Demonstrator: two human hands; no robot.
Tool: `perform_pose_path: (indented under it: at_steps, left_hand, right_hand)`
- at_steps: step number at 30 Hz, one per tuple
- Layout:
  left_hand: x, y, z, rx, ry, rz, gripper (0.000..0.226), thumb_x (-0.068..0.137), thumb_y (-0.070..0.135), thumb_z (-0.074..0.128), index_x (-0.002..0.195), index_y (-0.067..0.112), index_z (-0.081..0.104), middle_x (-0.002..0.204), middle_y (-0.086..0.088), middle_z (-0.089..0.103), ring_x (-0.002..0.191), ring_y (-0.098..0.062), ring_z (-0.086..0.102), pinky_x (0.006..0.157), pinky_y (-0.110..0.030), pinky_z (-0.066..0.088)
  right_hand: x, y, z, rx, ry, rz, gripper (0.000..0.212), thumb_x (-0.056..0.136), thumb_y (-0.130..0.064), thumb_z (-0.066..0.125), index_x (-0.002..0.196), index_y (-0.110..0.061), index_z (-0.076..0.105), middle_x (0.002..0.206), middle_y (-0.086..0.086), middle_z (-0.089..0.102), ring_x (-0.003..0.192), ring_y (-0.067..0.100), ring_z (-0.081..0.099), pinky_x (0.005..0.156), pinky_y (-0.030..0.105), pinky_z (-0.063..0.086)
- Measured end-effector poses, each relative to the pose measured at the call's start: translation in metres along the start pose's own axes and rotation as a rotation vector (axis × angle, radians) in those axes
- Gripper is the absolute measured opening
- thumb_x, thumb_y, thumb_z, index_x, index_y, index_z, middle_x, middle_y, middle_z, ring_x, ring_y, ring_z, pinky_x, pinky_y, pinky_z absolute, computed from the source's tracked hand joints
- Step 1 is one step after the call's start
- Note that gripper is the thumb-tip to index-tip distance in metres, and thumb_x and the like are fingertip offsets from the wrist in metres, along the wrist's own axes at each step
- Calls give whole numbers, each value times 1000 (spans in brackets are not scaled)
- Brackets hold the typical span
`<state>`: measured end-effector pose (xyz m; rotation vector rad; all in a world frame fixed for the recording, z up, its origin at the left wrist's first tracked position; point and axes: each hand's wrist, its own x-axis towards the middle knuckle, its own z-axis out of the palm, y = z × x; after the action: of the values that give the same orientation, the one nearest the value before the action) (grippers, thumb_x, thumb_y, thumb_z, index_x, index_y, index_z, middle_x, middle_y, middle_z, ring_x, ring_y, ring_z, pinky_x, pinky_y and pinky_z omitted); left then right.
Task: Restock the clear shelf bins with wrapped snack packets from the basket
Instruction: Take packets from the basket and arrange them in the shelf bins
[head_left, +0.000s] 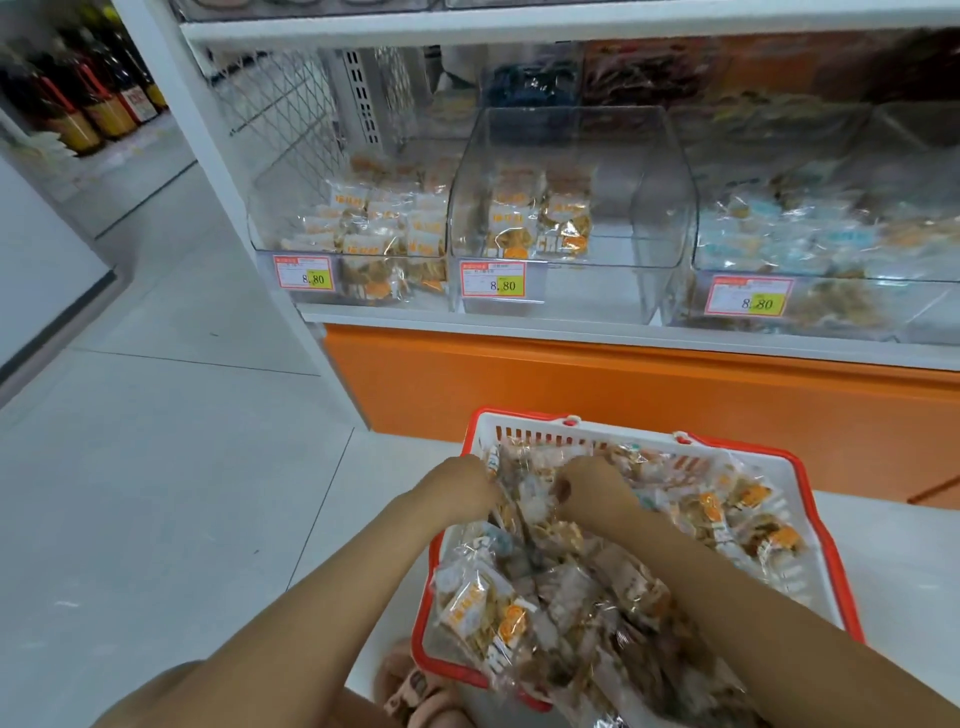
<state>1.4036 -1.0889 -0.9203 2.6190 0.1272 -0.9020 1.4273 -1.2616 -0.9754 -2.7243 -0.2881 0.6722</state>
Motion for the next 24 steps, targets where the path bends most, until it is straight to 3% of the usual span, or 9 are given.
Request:
perform_pose_path:
  at_steps: [2, 5, 7, 9, 11, 15, 18, 21, 24]
  left_hand:
    - [-3, 6, -4, -256, -53, -57, 42, 99, 38, 43, 69, 8, 51, 68, -7, 53, 56, -16, 49, 52, -21, 40]
    - [-12, 17, -6, -867, -287, -120, 52, 95, 57, 42, 107, 8, 56, 114, -22, 64, 87, -26, 65, 76, -29, 55]
    - [-16, 25, -9, -1256, -305, -60, 53, 94, 54, 46, 106, 4, 59, 107, -22, 67, 90, -28, 69, 76, -32, 58]
    - [-18, 33, -18, -1479, -194, 37, 33, 94, 36, 54, 103, 5, 62, 84, -15, 70, 78, -23, 70, 71, -30, 59]
    - [-26, 42, -29, -1536, -105, 133, 24, 90, 25, 60, 107, 8, 61, 75, -8, 68, 67, -16, 67, 64, -26, 58]
    - [-42, 62, -40, -1485, -39, 305, 26, 95, 28, 52, 112, 10, 60, 75, -2, 71, 62, -10, 67, 56, -20, 54]
    - [-46, 77, -42, -1431, 22, 405, 38, 92, 39, 49, 117, 12, 60, 92, -9, 74, 80, -16, 70, 73, -27, 58]
    - [-49, 89, -46, -1368, 74, 456, 32, 97, 36, 43, 104, 12, 63, 93, -10, 74, 81, -18, 71, 83, -33, 56]
    - [-46, 99, -48, -1183, 160, 474, 35, 94, 40, 47, 103, 13, 67, 91, -3, 74, 87, -18, 69, 87, -36, 54]
  right_hand:
    - [-7, -4, -19, 56, 126, -63, 13, 86, -11, 64, 94, -14, 73, 96, -3, 71, 83, 10, 64, 80, 24, 54]
    - [-27, -12, -37, 155, 441, -244, 7, 84, -11, 70, 86, -15, 74, 88, -3, 71, 79, 13, 64, 74, 32, 55]
    - [-40, -11, -44, 156, 668, -459, 11, 74, -3, 77, 77, -12, 72, 83, -1, 71, 73, 15, 66, 64, 32, 57]
    - [-54, -9, -50, 148, 790, -616, 14, 68, 0, 80, 75, -10, 73, 91, 2, 72, 81, 18, 68, 69, 28, 58]
    - [-66, -7, -57, 139, 905, -713, 2, 75, -6, 75, 76, -8, 73, 99, 6, 71, 90, 19, 67, 73, 27, 56]
    - [-78, 0, -71, 130, 1016, -781, 18, 84, -18, 60, 75, -8, 73, 109, 0, 58, 95, 14, 56, 77, 18, 45]
    - [-87, 9, -79, 67, 1035, -824, 18, 84, -19, 60, 75, -8, 72, 110, 0, 53, 94, 15, 53, 77, 17, 41]
    - [-97, 21, -98, 11, 946, -795, 16, 85, -24, 60, 77, -13, 69, 105, -3, 53, 91, 13, 53, 70, 20, 44]
    - [-108, 33, -126, 33, 697, -730, 20, 78, -42, 64, 77, -22, 66, 97, -13, 52, 85, 5, 51, 65, 22, 49]
